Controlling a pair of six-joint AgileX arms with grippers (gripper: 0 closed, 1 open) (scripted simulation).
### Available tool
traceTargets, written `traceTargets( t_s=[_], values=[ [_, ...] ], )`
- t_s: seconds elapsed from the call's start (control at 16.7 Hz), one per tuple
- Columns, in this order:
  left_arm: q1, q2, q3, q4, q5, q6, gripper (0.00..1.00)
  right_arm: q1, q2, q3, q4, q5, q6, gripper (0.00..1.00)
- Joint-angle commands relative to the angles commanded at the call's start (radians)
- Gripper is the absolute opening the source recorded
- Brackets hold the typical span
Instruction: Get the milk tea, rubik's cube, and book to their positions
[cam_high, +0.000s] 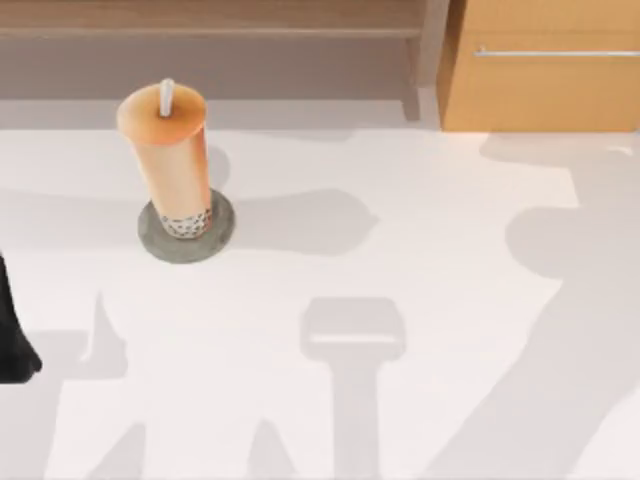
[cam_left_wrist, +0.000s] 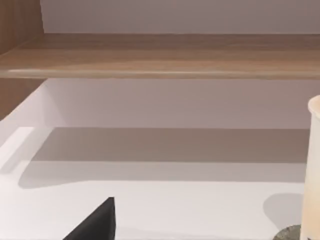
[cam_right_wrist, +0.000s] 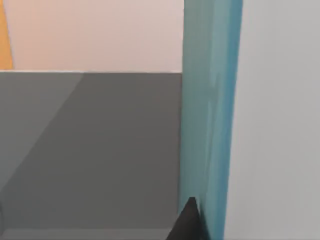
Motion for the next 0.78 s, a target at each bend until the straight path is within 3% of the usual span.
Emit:
traceTargets(
  t_s=[0.36,0.78],
  values=[
    [0.0,0.0,0.0,0.0,0.0,0.0,1.0,-0.06,-0.218,-0.2,0.012,-0.016,0.258,0.0],
    [0.0,0.0,0.0,0.0,0.0,0.0,1.0,-0.18,-0.564,-0.711,0.046,-0.067,0.742,0.0]
  ],
)
